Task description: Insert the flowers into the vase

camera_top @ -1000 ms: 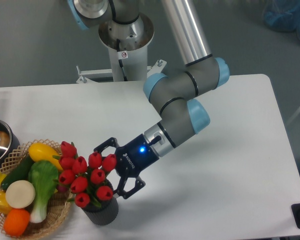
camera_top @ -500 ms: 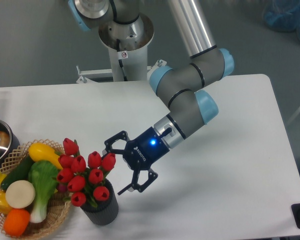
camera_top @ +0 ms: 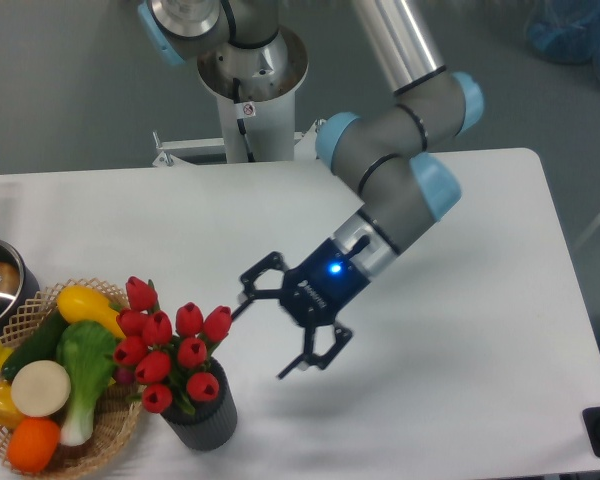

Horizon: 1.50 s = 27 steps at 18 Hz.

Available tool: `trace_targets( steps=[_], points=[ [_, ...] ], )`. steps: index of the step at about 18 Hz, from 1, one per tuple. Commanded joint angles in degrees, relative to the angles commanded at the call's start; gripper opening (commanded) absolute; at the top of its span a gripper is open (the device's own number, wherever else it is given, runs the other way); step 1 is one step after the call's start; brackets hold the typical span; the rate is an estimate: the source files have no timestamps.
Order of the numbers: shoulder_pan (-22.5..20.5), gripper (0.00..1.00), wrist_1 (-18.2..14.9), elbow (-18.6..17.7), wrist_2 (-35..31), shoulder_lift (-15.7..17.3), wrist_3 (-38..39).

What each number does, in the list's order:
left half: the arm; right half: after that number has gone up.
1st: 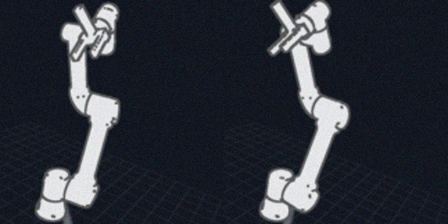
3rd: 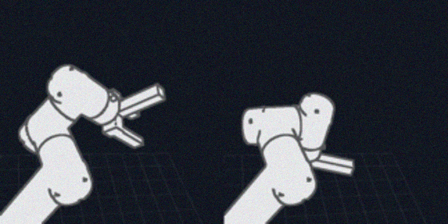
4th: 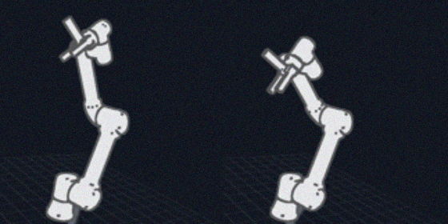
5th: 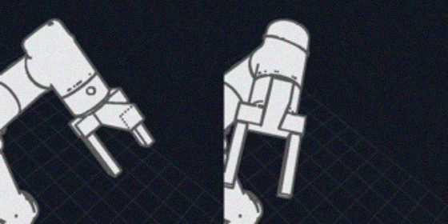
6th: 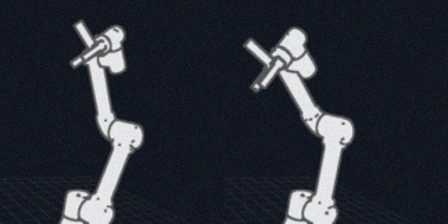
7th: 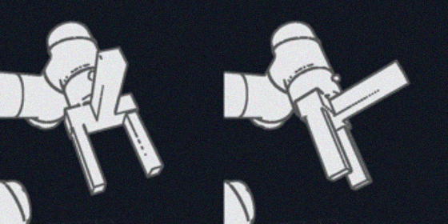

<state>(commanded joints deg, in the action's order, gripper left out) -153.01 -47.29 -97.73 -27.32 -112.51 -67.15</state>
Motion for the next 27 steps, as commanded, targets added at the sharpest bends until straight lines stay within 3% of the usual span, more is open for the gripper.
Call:
trace_targets(
  steps=[3,8,10,18,19,23,27],
  points=[
    [-2.8,1.00,0.2,0.6,-5.1,1.5,-1.5],
    [-7.4,1.00,0.2,1.7,-6.2,1.4,-6.3],
    [-8.3,1.00,0.2,2.3,-9.6,1.4,-6.3],
    [-9.7,1.00,-0.1,4.7,-37.7,2.6,-6.4],
    [-10.7,1.00,-1.1,4.2,-43.8,2.6,-6.4],
    [-11.4,1.00,-5.3,4.4,-51.8,2.6,-9.7],
    [-9.1,1.00,-6.2,4.8,-57.3,2.0,-11.2]
  ],
)
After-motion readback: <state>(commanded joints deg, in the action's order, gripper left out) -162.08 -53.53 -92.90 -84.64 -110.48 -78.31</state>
